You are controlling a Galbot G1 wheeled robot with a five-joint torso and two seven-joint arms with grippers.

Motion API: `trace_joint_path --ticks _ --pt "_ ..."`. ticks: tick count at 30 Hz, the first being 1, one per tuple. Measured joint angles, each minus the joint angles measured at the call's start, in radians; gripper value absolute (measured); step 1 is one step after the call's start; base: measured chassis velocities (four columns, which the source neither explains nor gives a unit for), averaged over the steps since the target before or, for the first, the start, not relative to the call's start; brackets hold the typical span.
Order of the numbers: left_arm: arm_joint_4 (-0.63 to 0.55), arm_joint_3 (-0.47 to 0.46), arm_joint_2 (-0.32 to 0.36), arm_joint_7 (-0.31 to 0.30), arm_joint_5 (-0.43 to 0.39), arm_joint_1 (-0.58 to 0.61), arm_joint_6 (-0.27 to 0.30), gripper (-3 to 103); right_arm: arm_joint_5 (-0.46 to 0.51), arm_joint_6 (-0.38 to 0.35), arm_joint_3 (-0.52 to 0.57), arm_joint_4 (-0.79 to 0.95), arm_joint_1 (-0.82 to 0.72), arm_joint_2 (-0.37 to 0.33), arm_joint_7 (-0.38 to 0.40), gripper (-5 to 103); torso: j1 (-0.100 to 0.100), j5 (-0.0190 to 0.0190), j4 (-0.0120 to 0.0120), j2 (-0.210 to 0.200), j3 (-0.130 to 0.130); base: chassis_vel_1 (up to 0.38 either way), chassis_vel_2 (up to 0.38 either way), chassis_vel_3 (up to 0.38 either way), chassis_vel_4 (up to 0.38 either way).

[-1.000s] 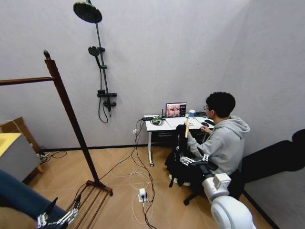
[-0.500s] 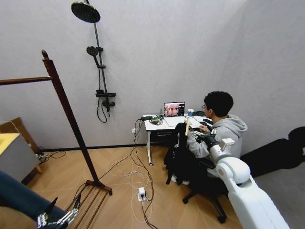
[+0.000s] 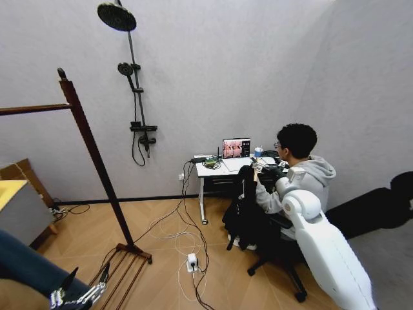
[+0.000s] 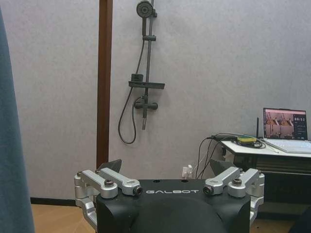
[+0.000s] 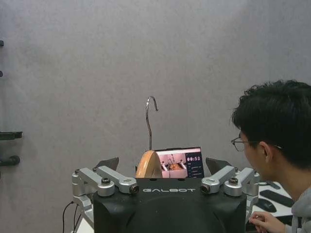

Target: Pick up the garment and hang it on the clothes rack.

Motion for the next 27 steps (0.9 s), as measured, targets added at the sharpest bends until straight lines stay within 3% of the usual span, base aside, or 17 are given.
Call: trace_joint_path --ticks 1,2,7,11,14,23,27 --pt "0.000 0.000 0.000 0.000 0.000 0.000 0.000 100 0.002 0.004 -0.001 -0.011 0.002 -0.001 -0.005 99 0.000 0.0000 0.0000 0.000 0.000 0.000 0.000 0.000 0.000" --pt "0.000 0.000 0.000 0.000 0.000 0.000 0.000 100 0.004 0.009 -0.001 -0.022 0.003 -0.003 -0.017 89 0.000 0.0001 -0.0002 0.000 0.000 0.000 0.000 0.000 0.000" --pt "0.000 0.000 0.000 0.000 0.000 0.000 0.000 100 0.023 0.013 -0.001 -0.031 0.001 -0.004 -0.028 78 0.000 0.0001 -0.0003 0.000 0.000 0.000 0.000 0.000 0.000" --pt "0.000 0.000 0.000 0.000 0.000 0.000 0.000 100 0.043 0.024 0.003 -0.043 -0.003 -0.006 -0.053 56 0.000 0.0000 -0.0002 0.000 0.000 0.000 0.000 0.000 0.000" --pt "0.000 0.000 0.000 0.000 0.000 0.000 0.000 100 0.046 0.026 0.005 -0.048 -0.004 -0.006 -0.055 51 0.000 0.0000 -0.0002 0.000 0.000 0.000 0.000 0.000 0.000" --pt "0.000 0.000 0.000 0.000 0.000 0.000 0.000 100 0.022 0.052 0.020 -0.048 -0.026 -0.002 -0.107 13 0.000 0.0001 -0.0003 0.000 0.000 0.000 0.000 0.000 0.000" --pt "0.000 0.000 0.000 0.000 0.000 0.000 0.000 100 0.015 0.053 0.023 -0.043 -0.034 0.004 -0.120 9 0.000 0.0001 -0.0004 0.000 0.000 0.000 0.000 0.000 0.000"
